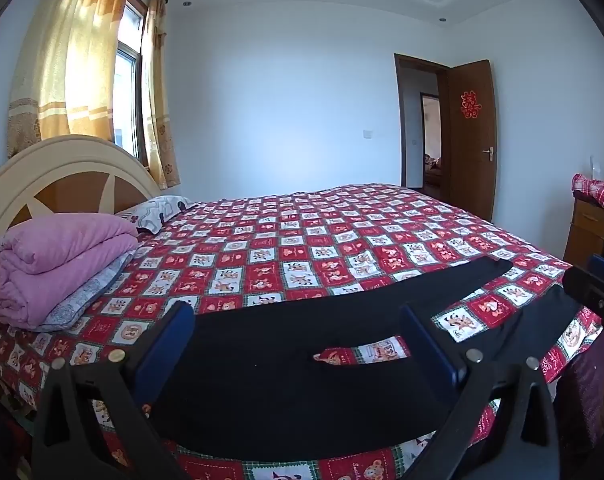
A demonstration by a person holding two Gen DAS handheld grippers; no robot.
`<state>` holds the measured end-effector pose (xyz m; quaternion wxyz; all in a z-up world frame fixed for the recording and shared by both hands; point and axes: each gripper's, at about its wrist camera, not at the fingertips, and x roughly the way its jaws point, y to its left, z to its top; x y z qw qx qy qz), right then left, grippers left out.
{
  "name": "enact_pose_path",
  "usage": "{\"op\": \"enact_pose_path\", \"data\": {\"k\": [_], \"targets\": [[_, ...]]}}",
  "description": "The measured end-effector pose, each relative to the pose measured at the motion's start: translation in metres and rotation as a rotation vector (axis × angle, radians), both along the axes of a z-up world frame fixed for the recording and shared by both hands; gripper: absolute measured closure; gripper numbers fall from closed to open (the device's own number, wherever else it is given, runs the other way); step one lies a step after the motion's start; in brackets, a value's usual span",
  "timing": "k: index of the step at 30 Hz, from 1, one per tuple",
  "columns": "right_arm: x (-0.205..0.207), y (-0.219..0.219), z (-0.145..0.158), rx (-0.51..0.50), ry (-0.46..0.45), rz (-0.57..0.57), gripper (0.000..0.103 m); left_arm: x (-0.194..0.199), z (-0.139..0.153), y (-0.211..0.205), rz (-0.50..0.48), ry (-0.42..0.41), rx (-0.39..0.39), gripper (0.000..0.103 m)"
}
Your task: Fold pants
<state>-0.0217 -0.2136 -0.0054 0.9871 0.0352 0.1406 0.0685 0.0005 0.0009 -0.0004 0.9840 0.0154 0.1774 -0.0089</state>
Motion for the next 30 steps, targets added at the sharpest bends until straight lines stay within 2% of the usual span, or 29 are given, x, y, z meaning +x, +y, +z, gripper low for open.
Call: {"op": "enact_pose_path", "data": {"k": [10, 15, 30], "targets": [[0.0005, 0.0003, -0.0004, 0.006, 0.007, 0.001, 0.001, -0.0063, 0.0004, 0.0015, 0.009, -0.026, 0.013, 0.000], [0.0019, 0.0009, 0.0007, 0.008, 0.010, 0.001, 0.001, -0.0005, -0.0060, -0.0039, -0.002, -0.014, 0.012, 0.000], [0.0012, 0.0028, -0.0040, 0.004, 0.015, 0.004, 0.001, -0.0002, -0.0010, -0.0028, 0.005, -0.014, 0.007, 0.000]]}}
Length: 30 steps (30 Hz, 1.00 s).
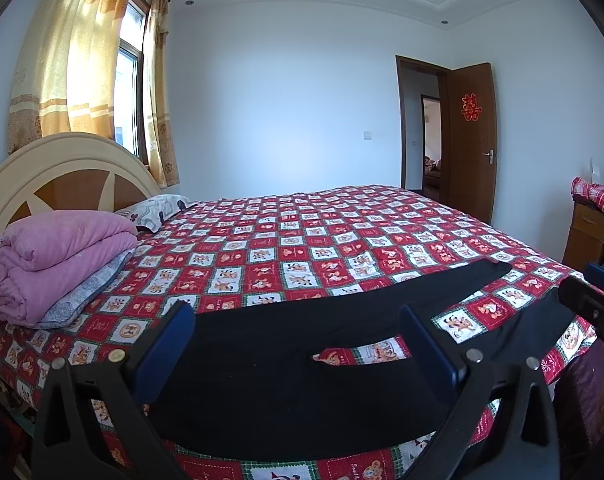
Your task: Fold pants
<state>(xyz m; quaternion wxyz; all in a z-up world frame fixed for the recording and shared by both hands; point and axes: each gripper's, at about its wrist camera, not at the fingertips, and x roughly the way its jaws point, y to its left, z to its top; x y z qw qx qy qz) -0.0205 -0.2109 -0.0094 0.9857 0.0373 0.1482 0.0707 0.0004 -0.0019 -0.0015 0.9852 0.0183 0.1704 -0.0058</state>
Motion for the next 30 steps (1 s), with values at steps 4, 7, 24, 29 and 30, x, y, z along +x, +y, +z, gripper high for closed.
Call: {"op": "enact_pose_path", "data": {"k": [4, 7, 24, 29, 30], "targets": [[0.0003, -0.0002, 0.0000, 0.000, 0.001, 0.002, 0.001, -0.0002, -0.0004, -0.0002, 0.001, 0.000, -0.001, 0.000], [0.0001, 0.0000, -0.0001, -0.001, 0.000, 0.001, 0.001, -0.0002, -0.0004, 0.0004, 0.000, -0.001, -0.002, 0.000], [0.0002, 0.0017, -0.0017, -0.003, 0.001, 0.004, 0.001, -0.0001, -0.0007, 0.0011, -0.001, 0.001, -0.004, 0.000], [0.0002, 0.0018, -0.0018, -0.004, 0.002, 0.005, 0.001, -0.0002, -0.0007, 0.0016, -0.001, 0.001, -0.005, 0.000], [0.0003, 0.0015, -0.0017, -0.003, 0.002, 0.005, 0.001, -0.0002, -0.0008, 0.0016, -0.001, 0.001, -0.005, 0.000]]}}
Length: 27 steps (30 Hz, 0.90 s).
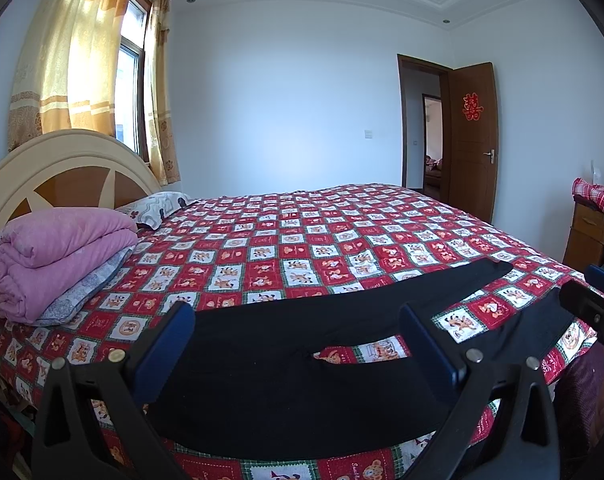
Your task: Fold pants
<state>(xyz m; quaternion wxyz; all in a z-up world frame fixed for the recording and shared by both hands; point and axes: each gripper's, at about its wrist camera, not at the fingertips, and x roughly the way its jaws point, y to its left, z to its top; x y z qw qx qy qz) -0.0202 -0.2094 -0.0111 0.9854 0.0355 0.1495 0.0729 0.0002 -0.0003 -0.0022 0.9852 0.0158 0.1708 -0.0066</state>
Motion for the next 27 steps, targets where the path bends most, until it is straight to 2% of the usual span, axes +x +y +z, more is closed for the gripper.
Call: {"op": "enact_pose_path", "data": {"k": [27], "targets": [[0.005, 0.002, -0.010, -0.006, 0.026, 0.005, 0.001, 0.006, -0.012, 0.000, 0.002, 0.031, -0.006, 0.000]]}}
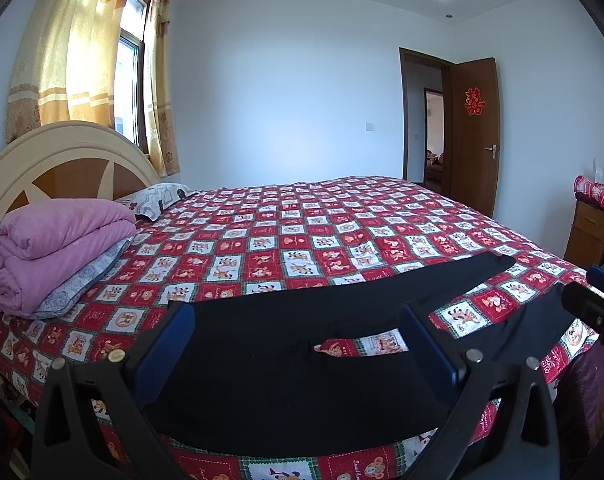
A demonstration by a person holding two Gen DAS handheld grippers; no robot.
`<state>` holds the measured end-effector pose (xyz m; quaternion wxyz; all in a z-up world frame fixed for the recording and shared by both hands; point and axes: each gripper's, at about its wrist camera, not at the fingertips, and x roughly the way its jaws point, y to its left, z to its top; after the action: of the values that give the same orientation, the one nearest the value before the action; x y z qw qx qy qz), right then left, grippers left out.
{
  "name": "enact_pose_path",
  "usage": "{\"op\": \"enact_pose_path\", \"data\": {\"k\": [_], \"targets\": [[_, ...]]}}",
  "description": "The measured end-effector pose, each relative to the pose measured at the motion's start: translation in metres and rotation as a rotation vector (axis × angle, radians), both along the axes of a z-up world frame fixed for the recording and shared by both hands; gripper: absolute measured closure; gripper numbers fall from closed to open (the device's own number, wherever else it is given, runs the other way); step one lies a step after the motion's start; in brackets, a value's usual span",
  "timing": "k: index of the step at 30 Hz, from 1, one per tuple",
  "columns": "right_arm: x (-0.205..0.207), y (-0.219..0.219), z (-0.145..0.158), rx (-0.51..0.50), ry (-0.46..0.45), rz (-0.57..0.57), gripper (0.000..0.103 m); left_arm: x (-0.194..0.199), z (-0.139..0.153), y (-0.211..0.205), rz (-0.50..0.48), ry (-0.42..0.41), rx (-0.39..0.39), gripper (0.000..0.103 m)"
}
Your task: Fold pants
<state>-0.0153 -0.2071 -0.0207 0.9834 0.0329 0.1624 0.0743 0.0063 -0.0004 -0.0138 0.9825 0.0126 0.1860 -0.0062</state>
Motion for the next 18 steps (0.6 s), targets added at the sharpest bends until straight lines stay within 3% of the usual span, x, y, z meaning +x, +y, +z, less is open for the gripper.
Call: {"op": "enact_pose_path", "data": {"k": [7, 11, 15, 18], "targets": [[0.010, 0.007, -0.012, -0.018, 0.039, 0.006, 0.001, 0.014, -0.017, 0.008, 0.022, 0.037, -0.008, 0.000], [0.022, 0.009, -0.025, -0.029, 0.079, 0.010, 0.001, 0.035, -0.035, 0.024, 0.051, 0.072, 0.025, 0.000], [0.036, 0.007, -0.040, -0.041, 0.121, 0.001, 0.001, 0.069, -0.050, 0.077, 0.159, 0.103, 0.037, 0.000], [0.050, 0.004, -0.057, -0.062, 0.160, -0.009, 0.001, 0.103, -0.063, 0.134, 0.223, 0.140, -0.028, 0.000]]}}
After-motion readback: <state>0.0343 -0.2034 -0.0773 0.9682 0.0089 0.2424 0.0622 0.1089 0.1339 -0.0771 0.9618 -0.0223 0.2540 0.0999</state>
